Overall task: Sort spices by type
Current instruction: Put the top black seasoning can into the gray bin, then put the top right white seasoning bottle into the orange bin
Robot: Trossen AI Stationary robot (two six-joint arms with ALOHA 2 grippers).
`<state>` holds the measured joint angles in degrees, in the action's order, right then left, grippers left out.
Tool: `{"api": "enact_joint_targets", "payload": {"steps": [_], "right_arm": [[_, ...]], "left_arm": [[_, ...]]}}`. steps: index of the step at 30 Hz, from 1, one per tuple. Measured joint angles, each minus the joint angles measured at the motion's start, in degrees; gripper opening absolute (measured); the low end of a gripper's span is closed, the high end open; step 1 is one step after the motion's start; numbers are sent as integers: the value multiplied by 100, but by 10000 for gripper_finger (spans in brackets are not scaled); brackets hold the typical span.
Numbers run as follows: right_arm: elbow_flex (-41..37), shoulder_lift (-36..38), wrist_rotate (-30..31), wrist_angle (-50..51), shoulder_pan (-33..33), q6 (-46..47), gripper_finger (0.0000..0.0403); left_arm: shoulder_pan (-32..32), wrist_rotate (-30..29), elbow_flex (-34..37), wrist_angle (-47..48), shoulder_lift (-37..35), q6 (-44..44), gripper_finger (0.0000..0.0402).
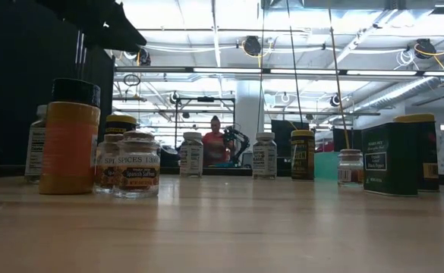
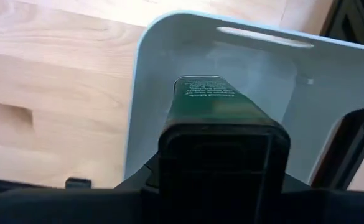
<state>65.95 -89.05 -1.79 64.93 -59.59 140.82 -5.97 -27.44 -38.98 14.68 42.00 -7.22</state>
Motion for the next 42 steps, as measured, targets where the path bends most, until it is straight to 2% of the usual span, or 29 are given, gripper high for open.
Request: {"api": "enact_joint_targets", "payload": {"steps": [17, 32, 37, 42], "right_arm": [[-1, -617, 1, -363, -4, -197, 107], [-1, -481, -1, -322, 2, 3, 193], [166, -102, -1, 236, 2, 82, 209], [680, 189, 102, 1438, 74, 26, 214]], "left_arm": [[1, 7, 0, 1, 0, -136, 214], [2, 22, 0, 0, 0, -140, 214], [0, 22, -2, 0, -2, -140, 214], [0, 24, -2, 0, 0, -138, 214]]}}
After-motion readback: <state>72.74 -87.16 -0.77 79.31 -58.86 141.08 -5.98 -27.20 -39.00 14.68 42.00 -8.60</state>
